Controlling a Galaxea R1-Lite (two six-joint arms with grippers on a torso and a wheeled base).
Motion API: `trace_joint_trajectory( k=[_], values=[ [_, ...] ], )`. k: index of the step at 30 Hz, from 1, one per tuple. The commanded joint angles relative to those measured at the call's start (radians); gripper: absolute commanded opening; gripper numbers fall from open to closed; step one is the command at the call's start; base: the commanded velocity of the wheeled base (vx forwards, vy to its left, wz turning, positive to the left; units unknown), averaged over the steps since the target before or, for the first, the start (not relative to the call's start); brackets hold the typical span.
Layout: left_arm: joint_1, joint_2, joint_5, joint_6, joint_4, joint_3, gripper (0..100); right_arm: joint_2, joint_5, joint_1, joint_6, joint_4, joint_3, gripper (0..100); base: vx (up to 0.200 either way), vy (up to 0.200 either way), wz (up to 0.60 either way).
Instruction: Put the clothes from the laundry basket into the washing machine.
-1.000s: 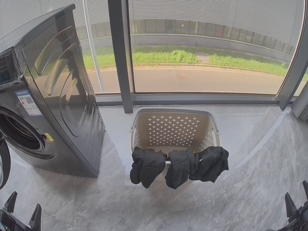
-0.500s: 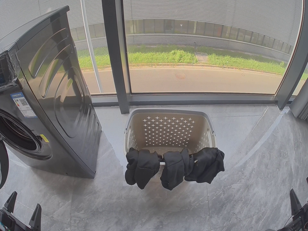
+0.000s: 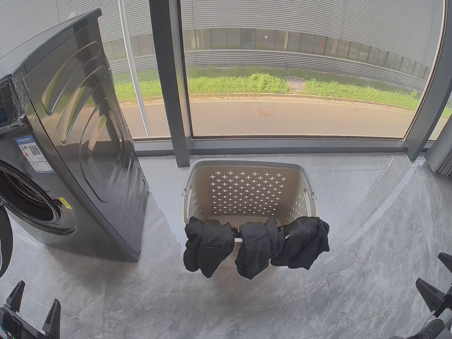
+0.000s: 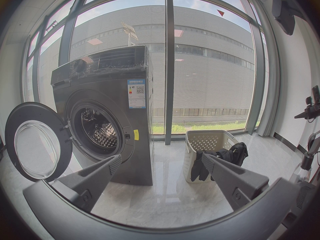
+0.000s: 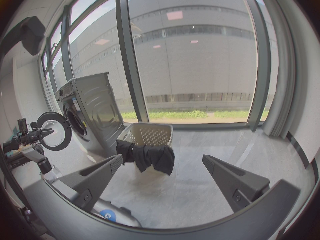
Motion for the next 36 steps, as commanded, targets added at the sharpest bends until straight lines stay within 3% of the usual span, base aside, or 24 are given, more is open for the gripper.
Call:
trace_joint_trajectory(
  k=[1, 4, 10, 18, 31, 36],
  values=[
    [0.000, -0.018, 0.000, -0.001, -0.001, 0.016, 100, 0.393, 0.042, 0.048, -0.007, -0.243, 0.111, 100, 0.000, 0.000, 0.00],
    [0.000, -0.018, 0.000, 0.000, -0.001, 0.016, 100, 0.494, 0.041, 0.065, 0.003, -0.315, 0.131, 100, 0.000, 0.000, 0.00],
    [0.000, -0.018, 0.000, 0.002, -0.001, 0.016, 100, 0.589, 0.044, 0.081, 0.023, -0.326, 0.128, 100, 0.200, 0.000, 0.00],
    [0.000, -0.018, -0.001, 0.009, -0.001, 0.016, 100, 0.764, 0.044, 0.093, 0.066, -0.397, 0.126, 100, 0.000, 0.000, 0.00],
    [0.000, -0.018, -0.003, 0.014, -0.001, 0.016, 100, 1.240, 0.034, 0.111, 0.068, -0.750, 0.134, 100, 0.000, 0.000, 0.00],
    [0.000, -0.018, -0.001, 0.015, -0.001, 0.016, 100, 1.367, 0.027, 0.160, 0.082, -0.872, 0.140, 100, 0.000, 0.000, 0.00]
  ],
)
